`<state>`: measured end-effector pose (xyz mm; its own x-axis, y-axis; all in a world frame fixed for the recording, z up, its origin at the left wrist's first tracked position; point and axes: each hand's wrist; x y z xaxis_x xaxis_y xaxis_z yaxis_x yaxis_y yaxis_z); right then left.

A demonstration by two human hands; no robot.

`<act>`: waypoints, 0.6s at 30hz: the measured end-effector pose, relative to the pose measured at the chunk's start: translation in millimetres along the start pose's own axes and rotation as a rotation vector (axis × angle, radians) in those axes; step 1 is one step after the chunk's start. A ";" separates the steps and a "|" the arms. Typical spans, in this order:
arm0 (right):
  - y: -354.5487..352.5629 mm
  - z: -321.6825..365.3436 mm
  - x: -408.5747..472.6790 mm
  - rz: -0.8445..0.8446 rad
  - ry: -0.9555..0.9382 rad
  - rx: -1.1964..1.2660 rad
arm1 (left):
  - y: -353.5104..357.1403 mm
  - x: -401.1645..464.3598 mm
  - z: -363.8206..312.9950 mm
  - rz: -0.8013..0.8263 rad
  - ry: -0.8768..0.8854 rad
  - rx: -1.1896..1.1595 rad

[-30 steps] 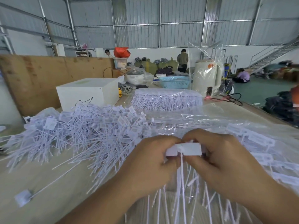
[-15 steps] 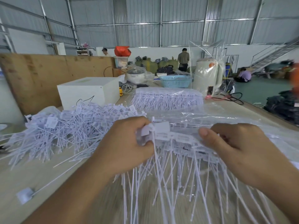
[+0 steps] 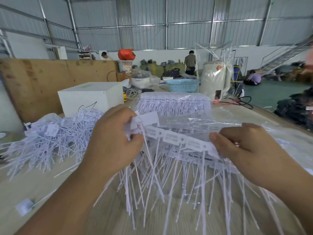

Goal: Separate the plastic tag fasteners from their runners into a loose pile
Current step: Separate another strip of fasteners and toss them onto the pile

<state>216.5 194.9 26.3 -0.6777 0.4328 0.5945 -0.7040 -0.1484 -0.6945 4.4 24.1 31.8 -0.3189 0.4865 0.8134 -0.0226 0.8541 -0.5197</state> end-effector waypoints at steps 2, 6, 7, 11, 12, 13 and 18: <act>1.1 -2.0 1.3 0.000 -0.009 -0.027 | -1.0 2.1 4.9 -0.023 0.034 0.056; 2.4 -5.2 1.7 -0.025 -0.037 -0.177 | 0.3 5.9 27.3 -0.062 0.101 0.028; 0.5 -7.8 2.6 -0.004 -0.027 -0.239 | 0.8 7.6 38.8 -0.077 0.019 -0.029; -3.8 -19.4 4.7 0.094 0.105 -0.345 | 0.2 8.6 84.9 -0.031 -0.353 0.024; -3.1 -18.6 4.3 0.094 0.108 -0.358 | 0.0 7.1 79.7 -0.042 -0.373 0.040; -1.7 -15.2 3.7 0.107 0.106 -0.377 | -0.3 6.2 68.0 -0.063 -0.369 0.021; 13.6 7.6 -2.8 0.083 -0.018 -0.258 | -0.8 -0.8 0.6 -0.018 -0.280 -0.151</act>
<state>207.2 184.9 18.3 -0.7359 0.4121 0.5372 -0.5705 0.0498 -0.8198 4.1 22.9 31.4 -0.5689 0.4189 0.7077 0.1038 0.8902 -0.4435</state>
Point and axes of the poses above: each hand's wrist, its own x-axis towards the middle knuckle, its own y-axis out of the palm, z = x × y, and after that the axes turned 3 degrees about x, right-handed
